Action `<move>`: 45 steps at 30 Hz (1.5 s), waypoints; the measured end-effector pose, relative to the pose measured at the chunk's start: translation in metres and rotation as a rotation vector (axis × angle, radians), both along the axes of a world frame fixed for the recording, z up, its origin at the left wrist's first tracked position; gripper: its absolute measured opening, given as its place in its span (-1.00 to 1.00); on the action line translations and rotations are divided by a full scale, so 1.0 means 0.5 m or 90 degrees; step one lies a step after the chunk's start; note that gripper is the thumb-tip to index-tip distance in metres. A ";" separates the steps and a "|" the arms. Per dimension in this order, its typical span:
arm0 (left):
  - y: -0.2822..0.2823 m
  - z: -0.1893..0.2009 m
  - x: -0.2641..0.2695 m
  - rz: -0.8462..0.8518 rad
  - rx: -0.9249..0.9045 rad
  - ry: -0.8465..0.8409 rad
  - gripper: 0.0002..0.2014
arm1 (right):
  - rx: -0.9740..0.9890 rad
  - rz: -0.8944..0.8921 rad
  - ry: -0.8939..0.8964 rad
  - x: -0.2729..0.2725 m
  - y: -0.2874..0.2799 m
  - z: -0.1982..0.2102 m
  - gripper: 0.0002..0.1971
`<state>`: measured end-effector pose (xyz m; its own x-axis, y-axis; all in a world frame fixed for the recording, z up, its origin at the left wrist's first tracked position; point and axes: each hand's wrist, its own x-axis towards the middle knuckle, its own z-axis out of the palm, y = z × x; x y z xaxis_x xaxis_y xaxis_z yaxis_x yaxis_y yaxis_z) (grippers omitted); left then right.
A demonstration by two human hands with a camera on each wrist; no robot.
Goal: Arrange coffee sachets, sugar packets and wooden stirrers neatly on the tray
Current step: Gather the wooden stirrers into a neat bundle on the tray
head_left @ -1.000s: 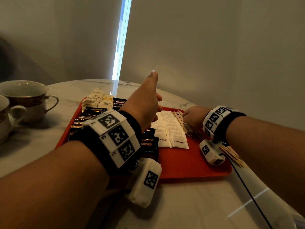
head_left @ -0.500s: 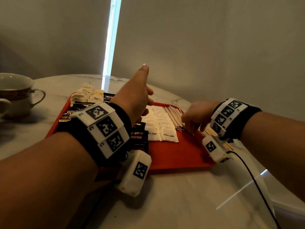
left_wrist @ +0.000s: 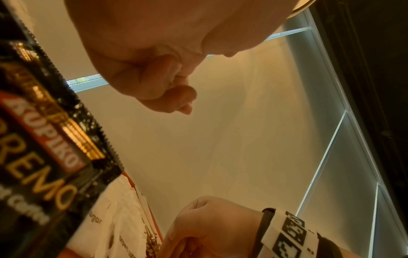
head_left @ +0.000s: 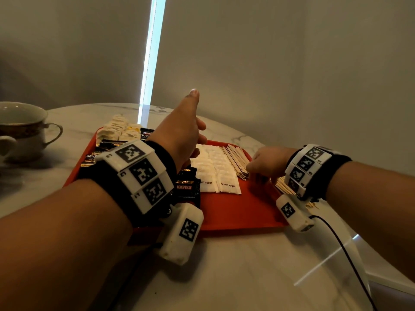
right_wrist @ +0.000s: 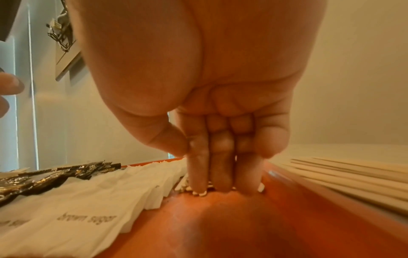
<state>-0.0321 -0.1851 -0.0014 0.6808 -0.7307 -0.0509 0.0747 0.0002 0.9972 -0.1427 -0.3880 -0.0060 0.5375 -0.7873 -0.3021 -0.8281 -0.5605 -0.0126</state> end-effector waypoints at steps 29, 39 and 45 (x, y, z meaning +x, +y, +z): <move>0.001 0.001 -0.004 0.003 0.003 -0.005 -0.28 | -0.057 0.116 -0.013 0.018 0.021 -0.017 -0.70; 0.005 0.002 0.003 0.004 -0.007 0.010 -0.29 | -0.110 0.054 0.034 -0.004 -0.002 -0.013 -0.69; 0.005 0.001 0.004 0.005 -0.010 0.013 -0.27 | -0.119 0.039 0.028 -0.001 -0.004 -0.017 -0.70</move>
